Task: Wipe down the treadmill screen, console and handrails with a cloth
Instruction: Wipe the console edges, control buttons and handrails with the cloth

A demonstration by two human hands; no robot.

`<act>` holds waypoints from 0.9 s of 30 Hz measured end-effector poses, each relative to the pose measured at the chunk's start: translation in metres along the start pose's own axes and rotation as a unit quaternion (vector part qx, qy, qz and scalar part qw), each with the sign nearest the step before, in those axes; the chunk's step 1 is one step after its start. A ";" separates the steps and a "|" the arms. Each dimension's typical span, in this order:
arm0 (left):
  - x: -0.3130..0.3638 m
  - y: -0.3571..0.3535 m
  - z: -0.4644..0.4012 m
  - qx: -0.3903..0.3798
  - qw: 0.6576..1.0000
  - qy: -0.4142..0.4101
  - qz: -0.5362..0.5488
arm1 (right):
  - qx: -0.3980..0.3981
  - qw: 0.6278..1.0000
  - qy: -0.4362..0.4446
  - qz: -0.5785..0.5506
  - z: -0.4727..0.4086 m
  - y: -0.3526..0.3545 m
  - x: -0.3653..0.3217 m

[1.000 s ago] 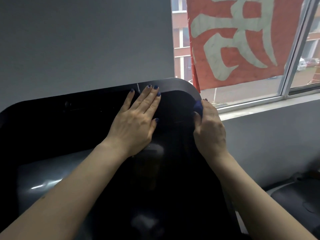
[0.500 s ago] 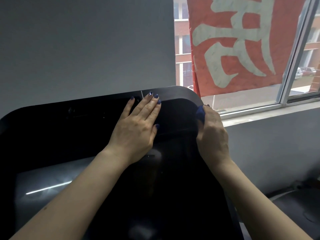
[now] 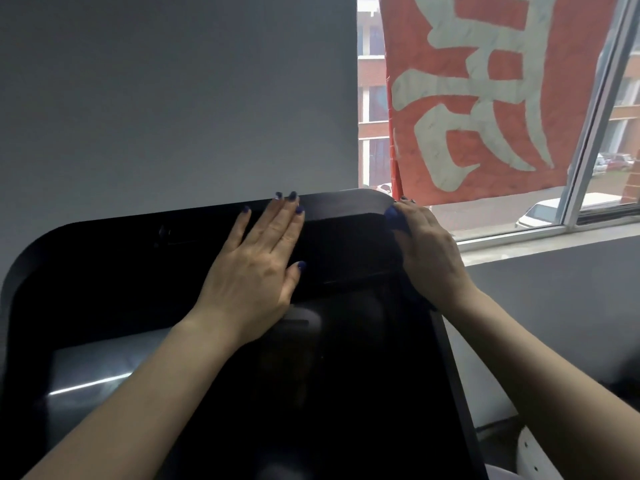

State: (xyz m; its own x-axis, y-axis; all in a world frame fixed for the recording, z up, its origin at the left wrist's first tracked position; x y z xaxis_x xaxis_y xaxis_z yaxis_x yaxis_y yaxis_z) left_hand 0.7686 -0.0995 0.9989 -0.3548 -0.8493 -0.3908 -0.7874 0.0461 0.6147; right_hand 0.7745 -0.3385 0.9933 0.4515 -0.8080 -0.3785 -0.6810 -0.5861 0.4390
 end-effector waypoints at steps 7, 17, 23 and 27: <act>-0.025 -0.005 0.014 -0.031 0.998 0.059 0.006 | -0.042 0.999 0.017 -0.011 -0.018 -0.010 -0.018; -0.023 -0.008 0.015 -0.023 0.997 0.068 0.024 | -0.068 0.994 0.084 -0.003 -0.030 -0.024 -0.034; -0.023 -0.005 0.014 -0.025 0.997 0.063 0.025 | -0.074 0.994 0.075 -0.014 -0.035 -0.013 -0.029; -0.023 -0.005 0.015 -0.028 0.997 0.062 0.026 | -0.083 0.992 0.098 0.006 -0.041 -0.034 -0.056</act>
State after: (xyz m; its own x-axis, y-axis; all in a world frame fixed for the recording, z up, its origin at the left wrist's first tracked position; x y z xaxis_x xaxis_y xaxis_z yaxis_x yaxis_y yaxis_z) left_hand 0.7728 -0.0725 0.9944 -0.3265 -0.9050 -0.2727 -0.7388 0.0644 0.6708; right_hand 0.7962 -0.2758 1.0326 0.5587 -0.8012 -0.2145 -0.5891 -0.5653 0.5774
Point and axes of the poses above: each hand's wrist, its own z-axis away from the middle knuckle, its own y-axis out of the back of the hand, x = y × z, the point moved 5 cm from there along -z, towards the middle knuckle, and after that the axes turned 7 degrees about -z, right-handed, at the moved point
